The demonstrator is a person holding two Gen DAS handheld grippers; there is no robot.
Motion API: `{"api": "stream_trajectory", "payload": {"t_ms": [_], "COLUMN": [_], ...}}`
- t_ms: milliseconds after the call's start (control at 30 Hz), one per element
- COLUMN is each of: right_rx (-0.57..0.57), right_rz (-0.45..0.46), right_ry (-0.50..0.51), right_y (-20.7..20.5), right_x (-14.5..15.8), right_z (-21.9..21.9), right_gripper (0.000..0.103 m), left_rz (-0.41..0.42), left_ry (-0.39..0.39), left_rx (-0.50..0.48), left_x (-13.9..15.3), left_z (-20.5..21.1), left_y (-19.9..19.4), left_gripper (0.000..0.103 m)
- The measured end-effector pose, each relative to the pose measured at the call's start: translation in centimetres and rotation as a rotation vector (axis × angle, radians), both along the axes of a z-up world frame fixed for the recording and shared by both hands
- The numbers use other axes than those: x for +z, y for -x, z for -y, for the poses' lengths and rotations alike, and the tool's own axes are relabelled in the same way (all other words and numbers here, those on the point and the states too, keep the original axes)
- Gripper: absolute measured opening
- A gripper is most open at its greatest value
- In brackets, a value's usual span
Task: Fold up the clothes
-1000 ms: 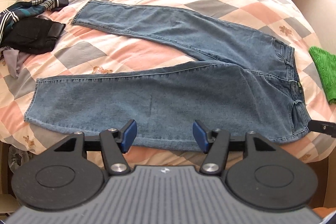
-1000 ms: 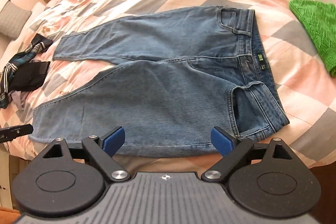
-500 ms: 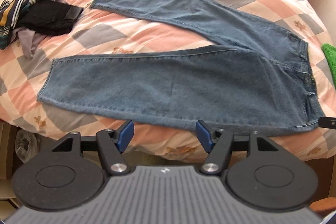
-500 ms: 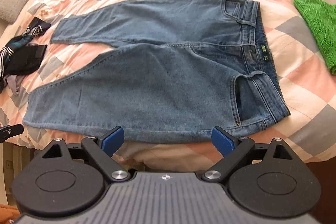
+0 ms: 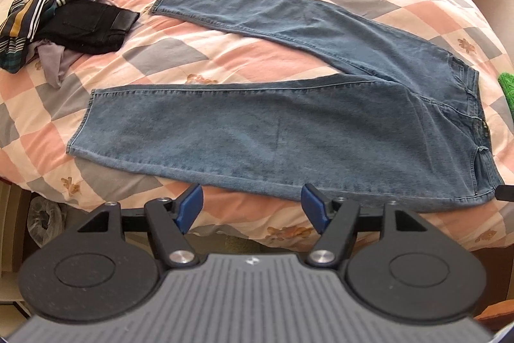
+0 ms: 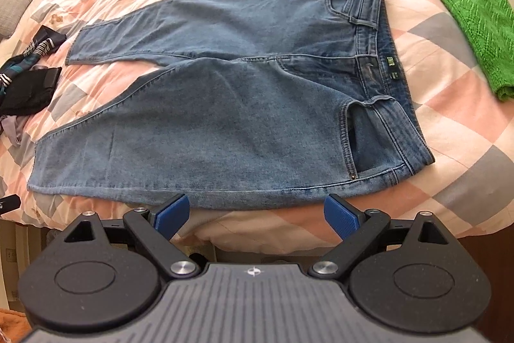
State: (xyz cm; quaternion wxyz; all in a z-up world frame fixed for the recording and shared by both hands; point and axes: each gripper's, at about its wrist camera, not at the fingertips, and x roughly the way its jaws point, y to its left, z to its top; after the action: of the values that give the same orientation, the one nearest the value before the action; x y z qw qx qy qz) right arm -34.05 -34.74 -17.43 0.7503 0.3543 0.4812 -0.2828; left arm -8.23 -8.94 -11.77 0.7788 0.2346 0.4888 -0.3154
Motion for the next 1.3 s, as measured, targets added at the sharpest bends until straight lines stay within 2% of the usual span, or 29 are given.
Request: {"api": "stream_trajectory", "payload": {"t_ms": [700, 1100, 1167, 1300], "right_rx": [-0.023, -0.048, -0.063, -0.094], "right_rz": [0.004, -0.023, 0.010, 0.089], "right_ry": [0.033, -0.056, -0.056, -0.049], "right_y": [0.8, -1.4, -1.9, -3.1], "right_x": [0.2, -2.4, -2.6, -2.8], "right_z": [1.3, 2.5, 3.5, 5.8], "right_gripper": [0.094, 0.093, 0.090, 0.068], "left_rz": [0.007, -0.048, -0.058, -0.066], "left_ry": [0.003, -0.037, -0.027, 0.015], "left_rx": [-0.022, -0.026, -0.056, -0.144], "left_x": [-0.2, -2.8, -3.3, -4.1], "left_z": [1.8, 3.5, 4.8, 8.4], "left_y": [0.4, -4.1, -5.5, -8.9], "left_gripper": [0.067, 0.067, 0.067, 0.064]}}
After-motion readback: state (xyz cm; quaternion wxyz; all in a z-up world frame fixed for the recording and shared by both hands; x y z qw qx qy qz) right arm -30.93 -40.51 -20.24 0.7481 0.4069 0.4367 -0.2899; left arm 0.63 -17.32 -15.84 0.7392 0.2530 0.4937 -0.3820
